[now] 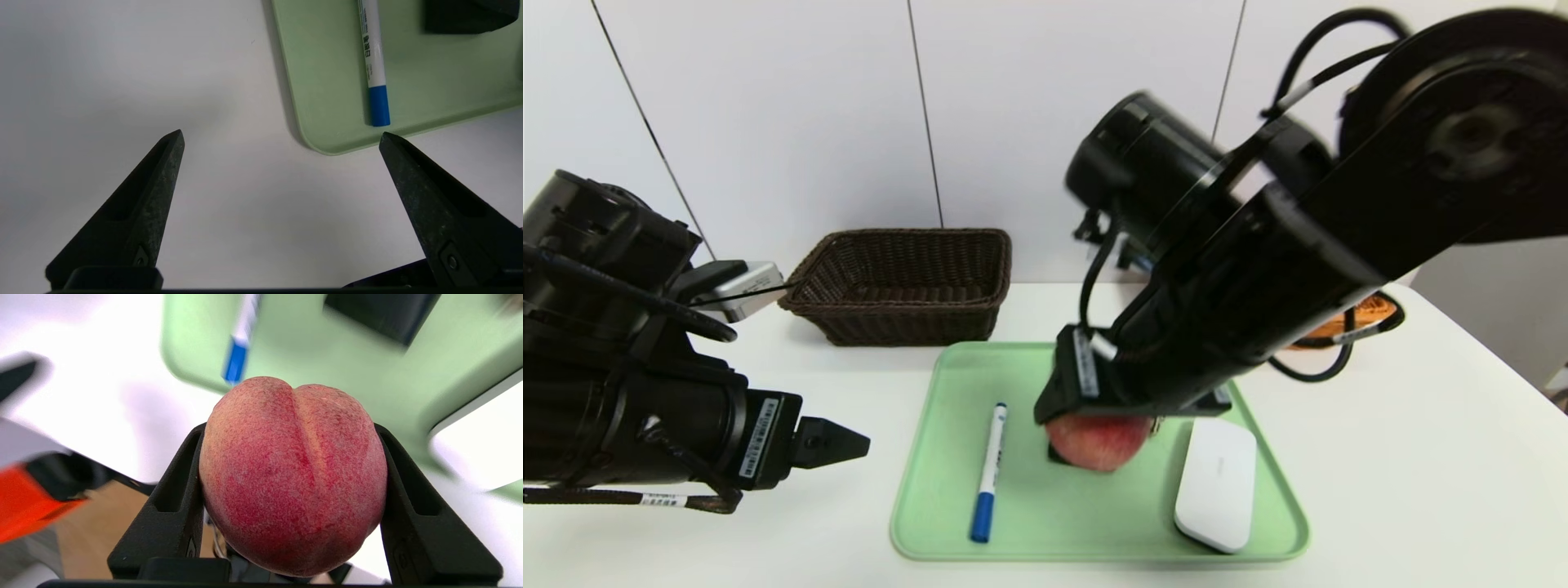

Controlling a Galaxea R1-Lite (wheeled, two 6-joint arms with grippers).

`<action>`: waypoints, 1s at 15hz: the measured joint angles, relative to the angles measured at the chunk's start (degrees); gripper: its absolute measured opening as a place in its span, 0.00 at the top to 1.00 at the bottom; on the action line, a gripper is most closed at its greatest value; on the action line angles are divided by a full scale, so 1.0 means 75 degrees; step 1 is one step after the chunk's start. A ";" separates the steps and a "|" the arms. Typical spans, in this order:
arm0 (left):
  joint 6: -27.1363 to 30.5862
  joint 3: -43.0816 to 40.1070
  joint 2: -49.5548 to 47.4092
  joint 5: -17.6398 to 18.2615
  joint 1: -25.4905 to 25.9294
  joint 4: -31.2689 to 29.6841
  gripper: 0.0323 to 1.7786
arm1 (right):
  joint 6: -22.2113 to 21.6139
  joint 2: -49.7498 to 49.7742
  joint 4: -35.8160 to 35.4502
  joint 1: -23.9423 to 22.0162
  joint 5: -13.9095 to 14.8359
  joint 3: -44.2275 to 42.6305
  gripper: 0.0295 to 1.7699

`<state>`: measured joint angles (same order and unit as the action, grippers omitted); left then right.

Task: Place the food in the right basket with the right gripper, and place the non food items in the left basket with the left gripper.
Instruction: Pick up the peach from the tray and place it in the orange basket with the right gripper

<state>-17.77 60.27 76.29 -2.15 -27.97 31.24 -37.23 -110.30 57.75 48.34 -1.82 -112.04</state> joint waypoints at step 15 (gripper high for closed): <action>-0.0262 0.0141 0.0270 0.0008 0.0003 -0.1289 0.05 | 0.0429 -0.1294 -0.3904 -0.5027 -0.1109 0.0023 0.37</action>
<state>-19.74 61.33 78.31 -2.08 -27.94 21.58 -34.01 -120.00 28.47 10.63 -10.13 -111.87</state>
